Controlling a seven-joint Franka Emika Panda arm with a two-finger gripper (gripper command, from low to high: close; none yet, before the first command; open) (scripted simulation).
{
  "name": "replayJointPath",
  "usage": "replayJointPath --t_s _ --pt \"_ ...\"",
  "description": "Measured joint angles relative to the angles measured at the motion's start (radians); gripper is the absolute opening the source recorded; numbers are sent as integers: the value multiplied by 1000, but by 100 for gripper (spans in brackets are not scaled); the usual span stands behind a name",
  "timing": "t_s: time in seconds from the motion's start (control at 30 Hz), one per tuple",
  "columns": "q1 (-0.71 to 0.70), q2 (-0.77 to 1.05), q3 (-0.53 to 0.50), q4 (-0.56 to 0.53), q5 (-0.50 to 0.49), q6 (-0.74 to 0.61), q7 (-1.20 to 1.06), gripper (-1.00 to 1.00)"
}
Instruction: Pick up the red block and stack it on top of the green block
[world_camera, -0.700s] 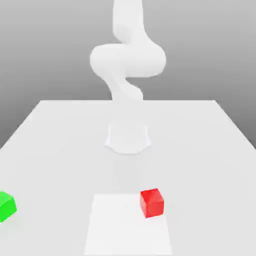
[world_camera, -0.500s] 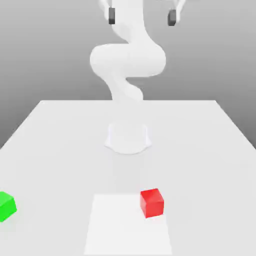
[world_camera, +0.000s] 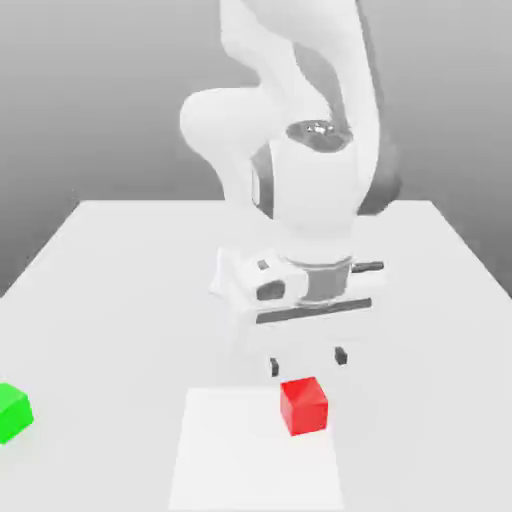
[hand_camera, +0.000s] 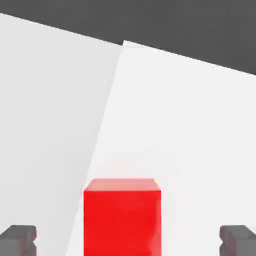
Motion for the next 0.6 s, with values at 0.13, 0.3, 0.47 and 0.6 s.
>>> replayJointPath --t_s 0.13,0.3,0.47,0.6 --pt "25 144 -33 18 -36 122 26 0" --pt "30 165 -38 21 -42 140 31 -100" --pt "19 108 -24 12 -27 91 20 -100" --pt "18 -31 -14 -8 8 -28 -6 -100"
